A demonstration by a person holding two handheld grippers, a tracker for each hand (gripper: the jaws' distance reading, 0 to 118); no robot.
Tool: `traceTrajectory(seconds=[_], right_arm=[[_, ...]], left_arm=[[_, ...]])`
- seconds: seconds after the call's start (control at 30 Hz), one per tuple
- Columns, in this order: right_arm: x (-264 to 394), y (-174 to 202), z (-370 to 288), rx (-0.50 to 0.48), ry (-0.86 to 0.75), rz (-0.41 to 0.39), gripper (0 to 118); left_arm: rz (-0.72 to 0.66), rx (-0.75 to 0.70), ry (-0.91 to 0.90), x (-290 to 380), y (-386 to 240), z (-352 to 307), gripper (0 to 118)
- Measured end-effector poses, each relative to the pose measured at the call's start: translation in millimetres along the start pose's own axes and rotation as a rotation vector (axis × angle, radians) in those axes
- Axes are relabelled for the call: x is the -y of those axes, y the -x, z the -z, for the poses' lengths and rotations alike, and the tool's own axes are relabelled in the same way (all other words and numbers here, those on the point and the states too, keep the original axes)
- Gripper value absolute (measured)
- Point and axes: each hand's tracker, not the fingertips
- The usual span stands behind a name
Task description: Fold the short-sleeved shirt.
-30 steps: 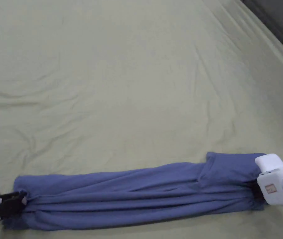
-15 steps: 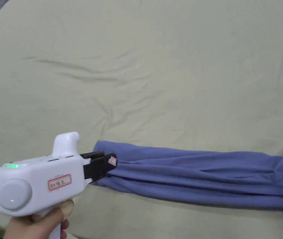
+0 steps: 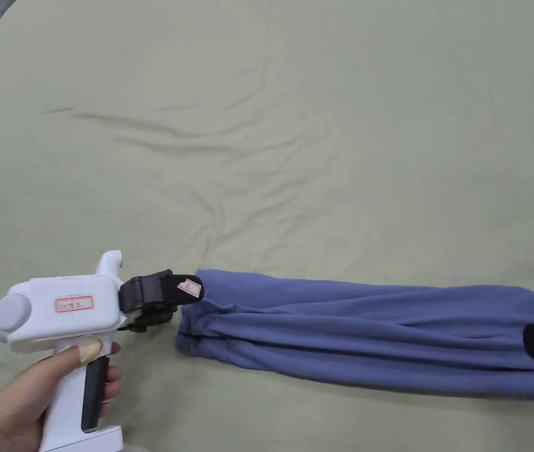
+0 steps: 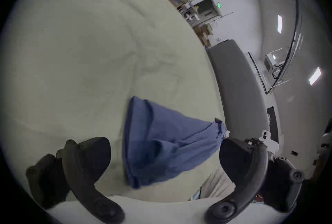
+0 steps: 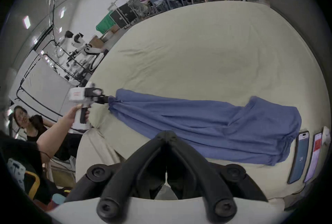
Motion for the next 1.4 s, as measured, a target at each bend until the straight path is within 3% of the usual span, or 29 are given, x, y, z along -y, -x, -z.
traceTrajectory(seconds=[0.13,0.2,0.27,0.33,0.37,0.4,0.43,0.5,0.57,0.67,0.73,1.03,1.13,1.2,1.3,1.4], right_arm=[[6.1,6.3,2.0,-0.071,0.009,-0.049,2],[8.0,9.8,2.6,-0.107,0.011,-0.061,2],[9.1,15.3,7.5,-0.127,0.019,-0.076,2],[7.9,19.5,11.3,-0.129,0.024,-0.093,2],[7.4,22.6,13.8,-0.129,0.027,-0.099,2],[6.7,24.5,15.4,-0.128,0.028,-0.103,2],[5.8,25.9,16.5,-0.129,0.031,-0.105,2],[4.4,29.3,17.8,-0.13,0.033,-0.111,2],[3.1,31.0,17.6,-0.122,0.032,-0.118,2],[1.1,30.5,15.4,-0.122,0.024,-0.109,2],[-0.6,31.2,14.2,-0.123,0.016,-0.1,2],[-7.9,40.9,15.4,-0.132,-0.009,-0.1,2],[-9.0,40.9,15.2,-0.115,-0.009,-0.11,2],[-10.2,37.4,14.4,-0.108,-0.014,-0.096,2],[-10.9,27.5,14.1,-0.099,-0.022,-0.052,2],[-11.4,16.0,12.1,-0.092,-0.031,-0.01,2]], left_arm=[[0.035,0.139,-0.036,-1.6,7.8,19.6,118],[-0.025,0.186,-0.048,-5.1,8.7,29.5,118],[-0.081,0.294,0.016,3.5,2.1,46.1,118],[-0.027,0.293,0.063,7.3,-9.6,59.3,117],[-0.005,0.307,0.078,8.4,-14.2,62.7,68],[-0.019,0.355,0.1,10.5,-11.5,65.7,10],[-0.057,0.351,0.123,12.9,-10.9,71.7,10],[-0.087,0.182,0.139,20.7,-10.2,80.9,10],[-0.115,0.287,0.096,21.8,-4.9,71.0,10],[-0.12,0.242,-0.027,15.8,2.8,27.1,10],[-0.131,0.249,-0.013,9.9,8.8,3.2,10],[-0.147,-0.104,-0.13,-40.8,40.7,-103.3,10],[-0.139,-0.208,-0.159,-39.5,19.4,-110.6,10],[-0.156,-0.202,-0.2,-29.6,-17.6,-101.6,10],[0.01,-0.221,-0.226,-12.3,-91.0,-69.8,10],[0.087,-0.205,-0.177,11.5,-151.1,-11.3,10]])
